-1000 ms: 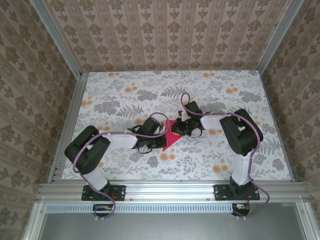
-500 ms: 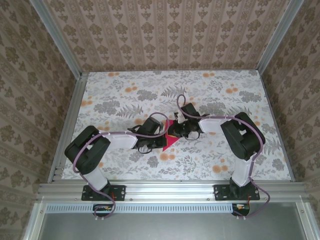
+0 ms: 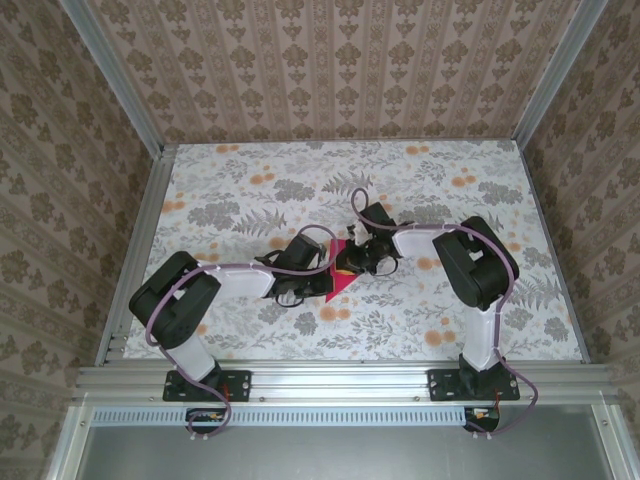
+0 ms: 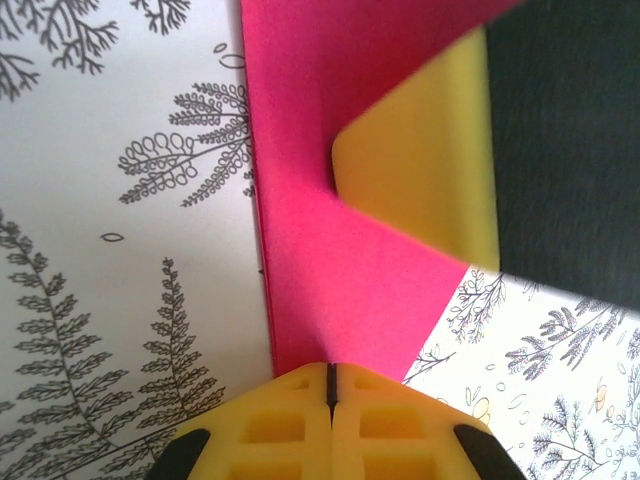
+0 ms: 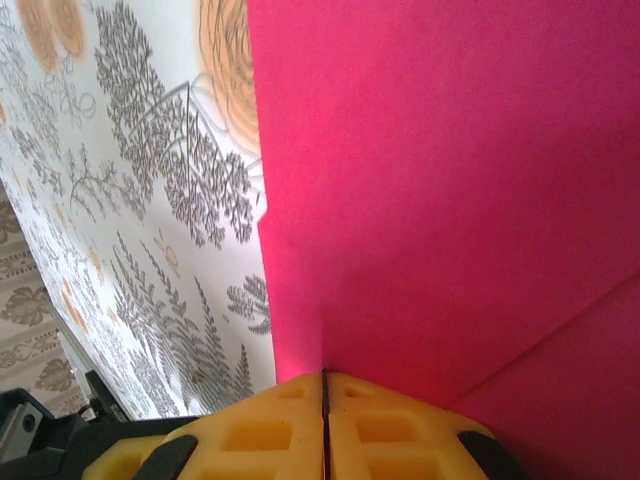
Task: Fold a paper plane with a square sheet of paper (pick it up from the middle)
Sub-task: Fourth fold the wing at the center of the table, then pick up the paper from the center of the table.
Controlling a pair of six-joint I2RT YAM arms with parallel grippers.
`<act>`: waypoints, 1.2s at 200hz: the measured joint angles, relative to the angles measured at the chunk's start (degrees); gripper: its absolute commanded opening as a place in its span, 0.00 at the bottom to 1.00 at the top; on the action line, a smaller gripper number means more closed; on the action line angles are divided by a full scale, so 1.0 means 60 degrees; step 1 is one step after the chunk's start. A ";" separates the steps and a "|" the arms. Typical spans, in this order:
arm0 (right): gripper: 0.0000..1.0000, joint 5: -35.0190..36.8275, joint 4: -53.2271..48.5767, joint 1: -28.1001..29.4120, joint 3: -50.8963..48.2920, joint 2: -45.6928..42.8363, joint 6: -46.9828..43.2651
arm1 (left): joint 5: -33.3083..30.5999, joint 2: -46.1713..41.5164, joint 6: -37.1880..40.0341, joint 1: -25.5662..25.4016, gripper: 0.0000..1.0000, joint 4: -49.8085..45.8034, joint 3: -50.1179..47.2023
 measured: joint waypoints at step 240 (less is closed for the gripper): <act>0.47 0.1661 -0.1381 -0.1486 0.0007 -0.2728 -0.0597 | -0.0801 -0.1960 -0.0153 0.0175 0.65 -0.0754 0.0051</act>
